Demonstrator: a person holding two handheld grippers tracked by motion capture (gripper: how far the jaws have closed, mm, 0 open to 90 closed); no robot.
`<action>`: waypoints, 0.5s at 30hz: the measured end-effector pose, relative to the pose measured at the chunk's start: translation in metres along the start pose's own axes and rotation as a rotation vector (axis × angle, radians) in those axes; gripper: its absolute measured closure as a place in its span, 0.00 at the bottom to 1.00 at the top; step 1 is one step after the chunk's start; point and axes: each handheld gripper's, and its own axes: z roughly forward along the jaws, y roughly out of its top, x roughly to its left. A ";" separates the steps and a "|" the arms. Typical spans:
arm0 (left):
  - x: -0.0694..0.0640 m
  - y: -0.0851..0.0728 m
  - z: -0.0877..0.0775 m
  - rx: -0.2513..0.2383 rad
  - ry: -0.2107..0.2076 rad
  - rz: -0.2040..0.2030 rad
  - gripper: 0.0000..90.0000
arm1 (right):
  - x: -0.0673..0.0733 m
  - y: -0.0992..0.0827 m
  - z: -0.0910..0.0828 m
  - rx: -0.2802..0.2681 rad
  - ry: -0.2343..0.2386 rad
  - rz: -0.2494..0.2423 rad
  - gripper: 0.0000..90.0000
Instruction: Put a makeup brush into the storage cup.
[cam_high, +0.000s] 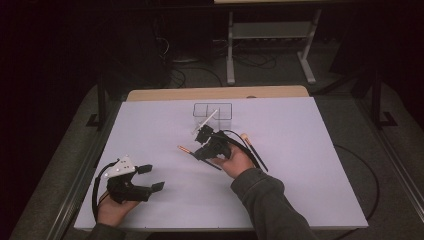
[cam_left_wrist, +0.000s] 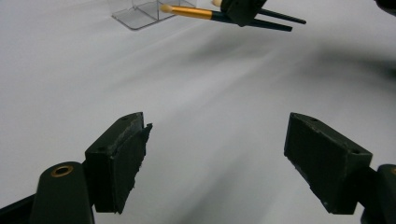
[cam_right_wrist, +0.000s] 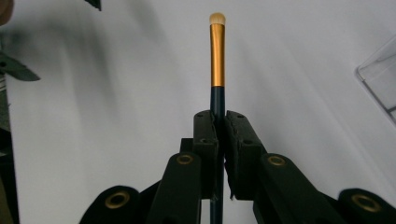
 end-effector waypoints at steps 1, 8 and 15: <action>0.000 0.000 0.000 0.000 -0.001 -0.002 0.22 | 0.001 -0.002 -0.001 -0.004 0.001 -0.011 0.92; -0.001 0.001 0.000 0.004 -0.003 -0.002 0.23 | 0.006 -0.012 -0.007 -0.014 0.014 -0.028 0.92; -0.002 0.001 0.001 -0.003 -0.011 0.003 0.24 | 0.010 -0.025 -0.015 -0.042 0.033 -0.047 0.92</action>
